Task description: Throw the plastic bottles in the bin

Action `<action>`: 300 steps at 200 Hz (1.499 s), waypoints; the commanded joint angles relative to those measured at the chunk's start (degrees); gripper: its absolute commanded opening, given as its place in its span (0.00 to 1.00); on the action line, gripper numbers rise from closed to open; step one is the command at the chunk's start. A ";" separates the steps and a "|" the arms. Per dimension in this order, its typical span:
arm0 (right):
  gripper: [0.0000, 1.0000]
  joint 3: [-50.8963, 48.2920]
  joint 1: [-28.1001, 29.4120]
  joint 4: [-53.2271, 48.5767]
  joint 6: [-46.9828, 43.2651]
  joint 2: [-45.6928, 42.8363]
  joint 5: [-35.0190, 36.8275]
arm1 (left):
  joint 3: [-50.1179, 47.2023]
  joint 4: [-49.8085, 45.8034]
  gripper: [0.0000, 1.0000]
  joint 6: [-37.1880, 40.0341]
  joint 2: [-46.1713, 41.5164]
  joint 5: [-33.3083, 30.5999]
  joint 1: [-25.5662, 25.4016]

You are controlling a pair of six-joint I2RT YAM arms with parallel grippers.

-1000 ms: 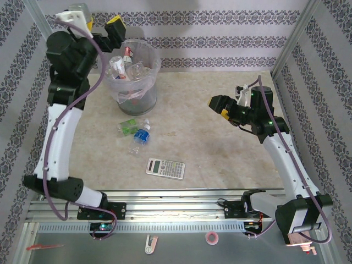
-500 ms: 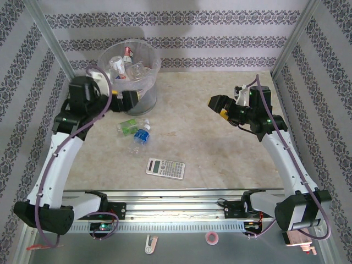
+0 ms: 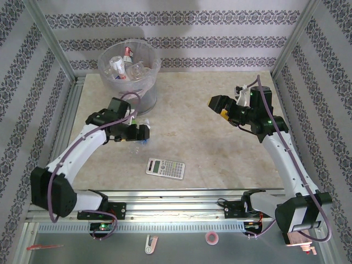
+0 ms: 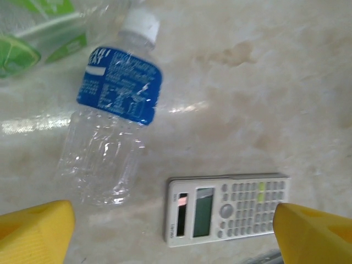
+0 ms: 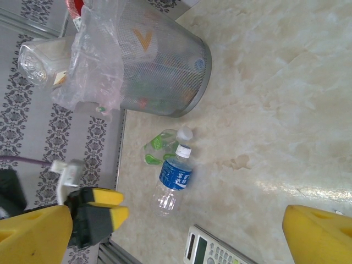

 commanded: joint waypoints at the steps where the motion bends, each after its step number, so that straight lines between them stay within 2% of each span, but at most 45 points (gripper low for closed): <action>1: 0.98 -0.51 0.07 -0.13 -0.70 -1.57 0.72 | 0.73 -5.05 0.93 -1.48 3.31 -5.65 -0.74; 29: 0.98 -0.88 0.07 -0.13 -0.70 -2.00 0.72 | 2.55 -6.50 0.92 0.14 7.68 -8.34 -1.07; 140: 0.98 -1.76 0.07 0.49 -0.42 -2.43 0.87 | 6.37 -5.77 0.87 3.85 21.28 -10.23 -2.31; 196: 0.98 -1.70 0.03 0.77 -0.43 -2.05 1.05 | 6.86 -5.10 0.78 5.28 25.28 -9.09 -2.67; 256: 0.98 -1.01 -0.04 1.41 -0.26 -0.87 0.98 | 5.91 -3.69 0.55 5.83 21.65 -7.15 -3.66; 300: 0.98 -0.03 -0.12 1.50 -0.30 0.04 1.08 | 4.99 -1.69 0.47 5.94 13.59 -2.81 -4.79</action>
